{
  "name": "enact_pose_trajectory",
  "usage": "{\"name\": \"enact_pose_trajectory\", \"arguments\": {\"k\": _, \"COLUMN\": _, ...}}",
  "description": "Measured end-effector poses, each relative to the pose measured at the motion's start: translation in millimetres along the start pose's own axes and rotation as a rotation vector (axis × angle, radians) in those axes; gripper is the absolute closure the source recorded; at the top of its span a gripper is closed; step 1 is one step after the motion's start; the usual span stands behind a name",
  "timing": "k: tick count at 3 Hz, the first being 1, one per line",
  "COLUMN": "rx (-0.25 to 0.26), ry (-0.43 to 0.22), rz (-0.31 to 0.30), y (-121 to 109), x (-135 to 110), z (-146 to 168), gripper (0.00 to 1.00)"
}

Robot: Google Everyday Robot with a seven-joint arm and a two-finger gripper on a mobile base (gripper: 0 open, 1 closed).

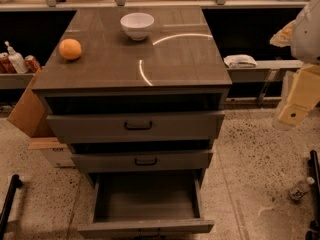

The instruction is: Close bottom drawer

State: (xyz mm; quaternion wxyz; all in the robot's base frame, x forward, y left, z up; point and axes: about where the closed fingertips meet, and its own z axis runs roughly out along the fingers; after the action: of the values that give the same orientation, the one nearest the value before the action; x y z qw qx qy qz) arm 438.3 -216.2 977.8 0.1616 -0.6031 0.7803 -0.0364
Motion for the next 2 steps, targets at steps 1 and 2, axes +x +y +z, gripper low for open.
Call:
{"name": "enact_pose_trajectory", "arguments": {"k": 1, "rx": 0.000, "ry": 0.000, "rz": 0.000, "y": 0.0, "x": 0.0, "z": 0.0, "gripper": 0.00}}
{"name": "enact_pose_trajectory", "arguments": {"k": 2, "rx": -0.019, "ry": -0.039, "rz": 0.034, "y": 1.5, "x": 0.3, "z": 12.9, "gripper": 0.00}}
